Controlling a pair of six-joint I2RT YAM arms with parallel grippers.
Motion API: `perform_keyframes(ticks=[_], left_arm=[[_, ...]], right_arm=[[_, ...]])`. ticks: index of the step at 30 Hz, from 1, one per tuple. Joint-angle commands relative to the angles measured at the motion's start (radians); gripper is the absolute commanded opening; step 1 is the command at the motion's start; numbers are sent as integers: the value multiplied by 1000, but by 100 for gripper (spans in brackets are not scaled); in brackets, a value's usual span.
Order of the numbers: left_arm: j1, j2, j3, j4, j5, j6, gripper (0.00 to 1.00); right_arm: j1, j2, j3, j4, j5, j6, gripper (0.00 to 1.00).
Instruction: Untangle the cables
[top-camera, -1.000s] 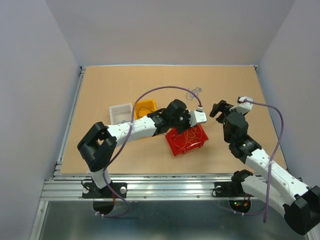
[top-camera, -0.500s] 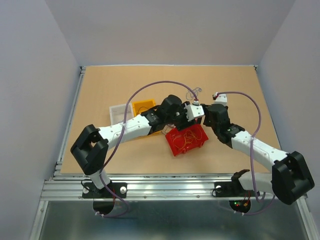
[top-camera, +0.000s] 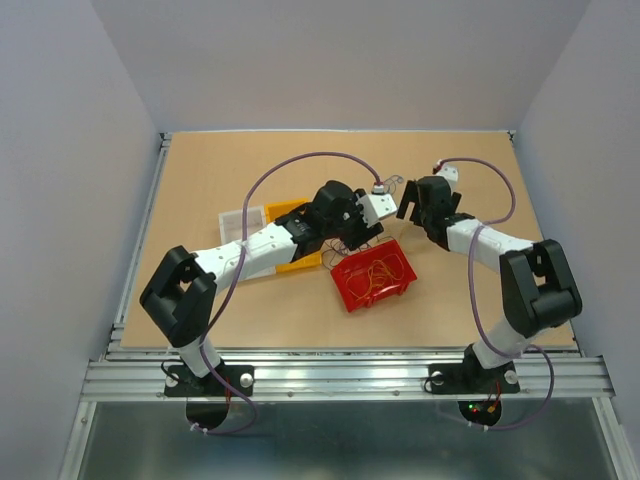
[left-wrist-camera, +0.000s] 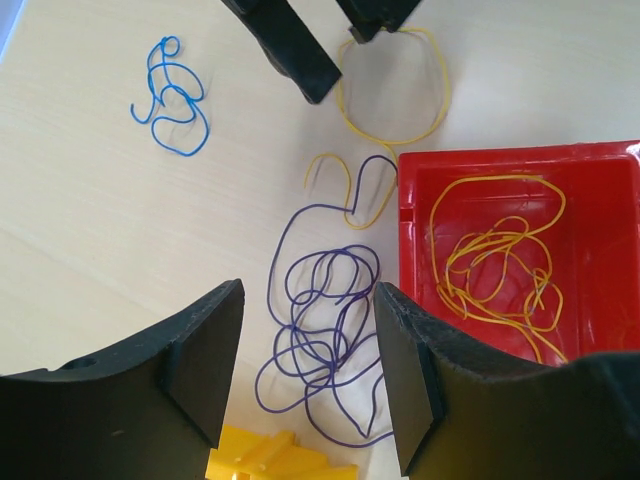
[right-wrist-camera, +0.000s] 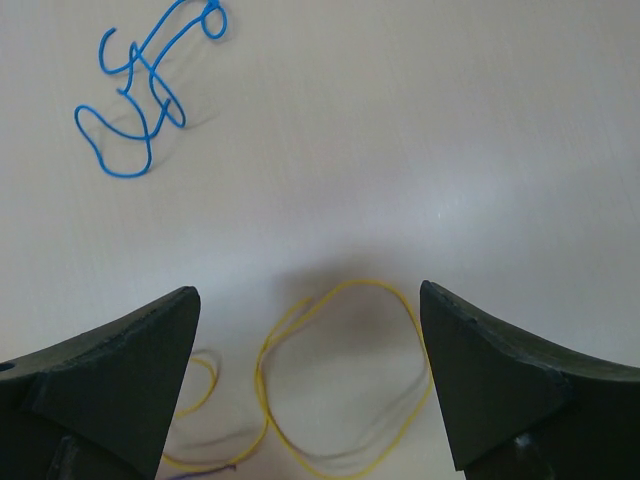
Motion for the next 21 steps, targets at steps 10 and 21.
perform_keyframes(ticks=[10,21], left_arm=[[9,-24,29,60,-41,-18,66],[21,-45,15,78,-47,-27,66]], right_arm=[[-67,283,221,76,-196,139,91],[-58,169,91,79,-29,110,89]])
